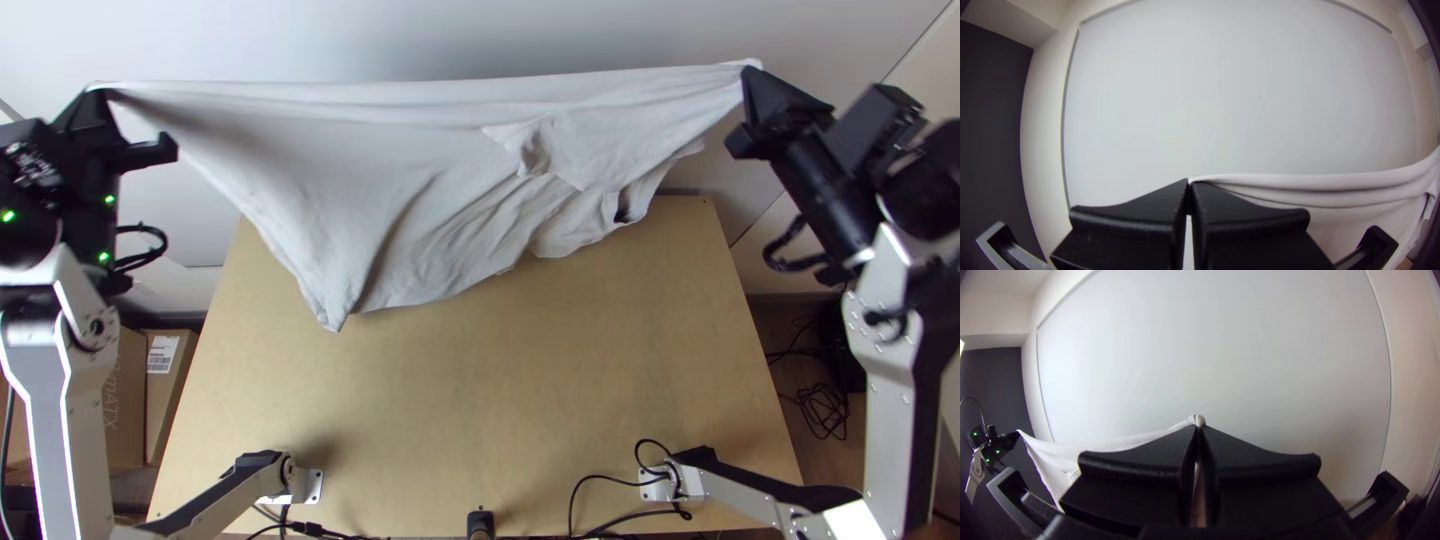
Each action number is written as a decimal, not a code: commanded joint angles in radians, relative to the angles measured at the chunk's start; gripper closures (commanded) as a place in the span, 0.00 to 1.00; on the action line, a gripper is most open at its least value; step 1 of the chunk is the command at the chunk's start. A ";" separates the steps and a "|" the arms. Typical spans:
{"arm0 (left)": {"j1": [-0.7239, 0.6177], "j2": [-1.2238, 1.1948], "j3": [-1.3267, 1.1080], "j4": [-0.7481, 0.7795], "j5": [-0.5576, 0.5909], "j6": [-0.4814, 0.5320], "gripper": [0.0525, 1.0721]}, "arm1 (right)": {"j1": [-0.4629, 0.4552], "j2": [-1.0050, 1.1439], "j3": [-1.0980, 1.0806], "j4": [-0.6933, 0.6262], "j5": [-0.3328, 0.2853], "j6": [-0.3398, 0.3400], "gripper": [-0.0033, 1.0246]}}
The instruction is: Fold the t-shirt
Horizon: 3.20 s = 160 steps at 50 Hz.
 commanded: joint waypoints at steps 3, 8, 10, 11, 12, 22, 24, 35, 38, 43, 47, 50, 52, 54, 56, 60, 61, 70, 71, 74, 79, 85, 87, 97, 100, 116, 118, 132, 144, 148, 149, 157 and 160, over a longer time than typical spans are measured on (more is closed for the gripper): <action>0.024 -0.174 -0.037 0.086 -0.032 -0.004 0.98 | 0.045 -0.176 0.045 -0.031 0.026 -0.002 0.97; 0.021 -0.306 -0.120 0.123 -0.030 -0.022 0.98 | 0.070 -0.261 0.042 -0.075 0.022 0.001 0.97; 0.020 -0.366 -0.144 0.129 -0.029 -0.040 0.98 | 0.073 -0.301 0.040 -0.089 0.015 0.008 0.97; 0.016 -0.388 -0.152 0.129 -0.027 -0.047 0.98 | 0.073 -0.314 0.040 -0.095 0.012 0.014 0.97; 0.007 -0.415 -0.163 0.126 -0.026 -0.048 0.98 | 0.073 -0.330 0.039 -0.100 0.011 0.016 0.97; -0.056 -0.569 -0.189 0.043 -0.024 -0.067 0.98 | 0.062 -0.448 0.039 -0.128 -0.015 0.022 0.97; -0.057 -0.578 -0.183 0.014 -0.024 -0.086 0.98 | 0.055 -0.459 0.039 -0.129 -0.020 0.022 0.97; -0.056 -0.595 -0.230 -0.107 -0.023 -0.139 0.98 | 0.033 -0.465 -0.029 -0.146 -0.043 0.087 0.97; -0.063 -0.601 -0.285 -0.138 -0.021 -0.146 0.98 | 0.039 -0.474 -0.101 -0.146 -0.044 0.105 0.98; -0.082 -0.636 -0.439 -0.139 -0.020 -0.151 0.98 | 0.053 -0.524 -0.306 -0.131 -0.044 0.172 0.98; -0.114 -0.682 -0.597 -0.141 -0.020 -0.149 0.98 | 0.096 -0.607 -0.575 -0.054 -0.043 0.215 0.98; -0.140 -0.723 -0.721 -0.130 -0.017 -0.140 0.98 | 0.105 -0.666 -0.763 -0.011 -0.044 0.228 0.98; -0.155 -0.740 -0.795 -0.139 0.003 -0.145 0.98 | 0.105 -0.695 -0.875 0.003 -0.046 0.240 0.98; -0.166 -0.754 -0.868 -0.141 0.010 -0.145 0.98 | 0.111 -0.718 -0.977 0.021 -0.058 0.249 0.98; -0.168 -0.765 -0.934 -0.125 0.023 -0.152 0.98 | 0.111 -0.728 -1.059 0.047 -0.061 0.266 0.98; -0.166 -0.756 -1.046 -0.093 0.056 -0.155 0.98 | 0.111 -0.722 -1.193 0.102 -0.080 0.284 0.98; -0.165 -0.751 -1.063 -0.087 0.069 -0.157 0.98 | 0.111 -0.719 -1.211 0.115 -0.081 0.284 0.98; -0.145 -0.601 -1.184 0.066 0.121 -0.165 0.98 | 0.110 -0.593 -1.372 0.297 -0.093 0.298 0.98; -0.138 -0.575 -1.187 0.080 0.129 -0.165 0.98 | 0.110 -0.575 -1.380 0.319 -0.093 0.295 0.98; -0.119 -0.489 -1.192 0.138 0.149 -0.169 0.98 | 0.104 -0.506 -1.392 0.392 -0.093 0.288 0.98; -0.111 -0.369 -1.190 0.229 0.168 -0.172 0.98 | 0.073 -0.356 -1.371 0.477 -0.092 0.280 0.98; -0.099 -0.230 -1.186 0.344 0.172 -0.172 0.98 | 0.022 -0.162 -1.303 0.537 -0.095 0.274 0.98; -0.091 -0.177 -1.180 0.376 0.177 -0.172 0.98 | 0.010 -0.110 -1.282 0.553 -0.097 0.271 0.98; -0.053 0.065 -1.081 0.482 0.203 -0.172 0.98 | -0.048 0.134 -1.136 0.589 -0.098 0.243 0.98; -0.042 0.139 -1.038 0.493 0.204 -0.169 0.98 | -0.057 0.177 -1.102 0.603 -0.097 0.226 0.98; -0.016 0.467 -0.775 0.500 0.227 -0.168 0.98 | -0.117 0.466 -0.852 0.598 -0.098 0.157 0.98; -0.016 0.499 -0.745 0.500 0.227 -0.166 0.98 | -0.123 0.499 -0.820 0.598 -0.098 0.154 0.98; -0.003 0.718 -0.522 0.474 0.227 -0.163 0.98 | -0.154 0.720 -0.576 0.530 -0.097 0.139 0.98; -0.003 0.838 -0.387 0.428 0.227 -0.163 0.98 | -0.169 0.847 -0.384 0.435 -0.097 0.134 0.98; -0.010 0.861 -0.356 0.405 0.227 -0.163 0.98 | -0.169 0.888 -0.315 0.379 -0.097 0.136 0.98; -0.011 0.867 -0.347 0.398 0.226 -0.163 0.98 | -0.169 0.896 -0.297 0.363 -0.097 0.137 0.98; -0.020 0.872 -0.290 0.303 0.226 -0.171 0.98 | -0.163 0.919 -0.223 0.280 -0.097 0.148 0.97; -0.020 0.869 -0.276 0.257 0.227 -0.172 0.98 | -0.163 0.904 -0.226 0.262 -0.095 0.157 0.97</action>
